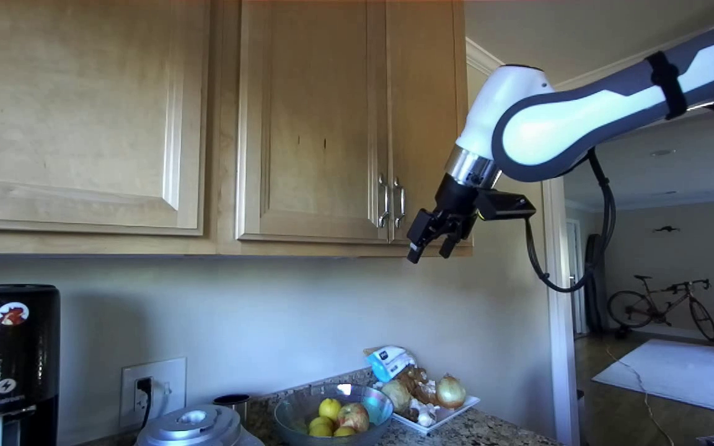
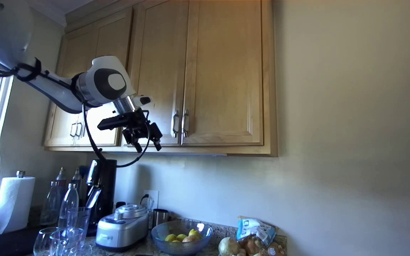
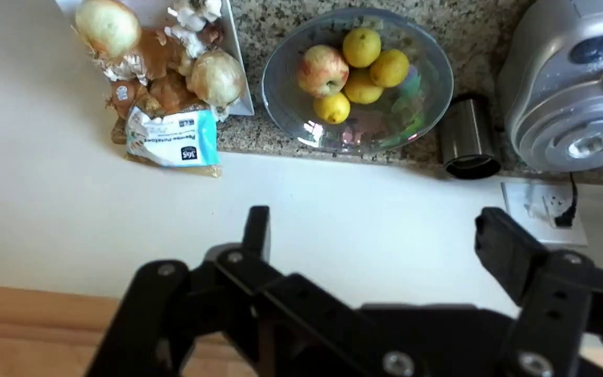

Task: Open the top cupboard doors

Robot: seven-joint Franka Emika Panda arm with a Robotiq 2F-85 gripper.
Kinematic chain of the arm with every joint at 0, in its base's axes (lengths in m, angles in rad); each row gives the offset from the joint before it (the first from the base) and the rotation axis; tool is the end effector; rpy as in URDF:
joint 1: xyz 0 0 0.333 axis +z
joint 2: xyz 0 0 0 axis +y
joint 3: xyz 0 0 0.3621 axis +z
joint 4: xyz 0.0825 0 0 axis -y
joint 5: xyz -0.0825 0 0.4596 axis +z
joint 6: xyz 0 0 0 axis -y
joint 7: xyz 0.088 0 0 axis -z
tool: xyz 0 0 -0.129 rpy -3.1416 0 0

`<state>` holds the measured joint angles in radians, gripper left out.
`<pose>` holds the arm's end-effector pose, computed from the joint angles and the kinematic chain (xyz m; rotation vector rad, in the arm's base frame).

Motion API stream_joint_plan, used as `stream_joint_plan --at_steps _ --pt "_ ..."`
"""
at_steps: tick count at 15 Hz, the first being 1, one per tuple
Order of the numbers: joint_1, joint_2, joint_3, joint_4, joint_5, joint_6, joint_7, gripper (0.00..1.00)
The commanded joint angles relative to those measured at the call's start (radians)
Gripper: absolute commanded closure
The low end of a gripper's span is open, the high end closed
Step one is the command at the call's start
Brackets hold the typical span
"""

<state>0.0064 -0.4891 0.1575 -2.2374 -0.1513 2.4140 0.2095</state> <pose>0.5118 0.0951 0.6413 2.8802 0.0580 1.0236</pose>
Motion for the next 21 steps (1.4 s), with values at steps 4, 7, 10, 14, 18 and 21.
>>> stream_joint_plan --at_steps 4,7,10,14,18,21 --pt "-0.048 0.005 -0.041 0.103 -0.018 0.055 -0.009 0.00" --pt "-0.075 0.033 -0.043 0.141 -0.030 0.095 0.008 0.00" --pt "-0.110 0.077 -0.041 0.188 -0.048 0.139 0.029 0.00" --pt "-0.128 0.155 -0.049 0.259 -0.046 0.179 0.034 0.00" --pt "-0.116 0.227 -0.053 0.320 -0.037 0.193 0.043 0.00" --pt "-0.108 0.266 -0.056 0.362 -0.027 0.197 0.066 0.00"
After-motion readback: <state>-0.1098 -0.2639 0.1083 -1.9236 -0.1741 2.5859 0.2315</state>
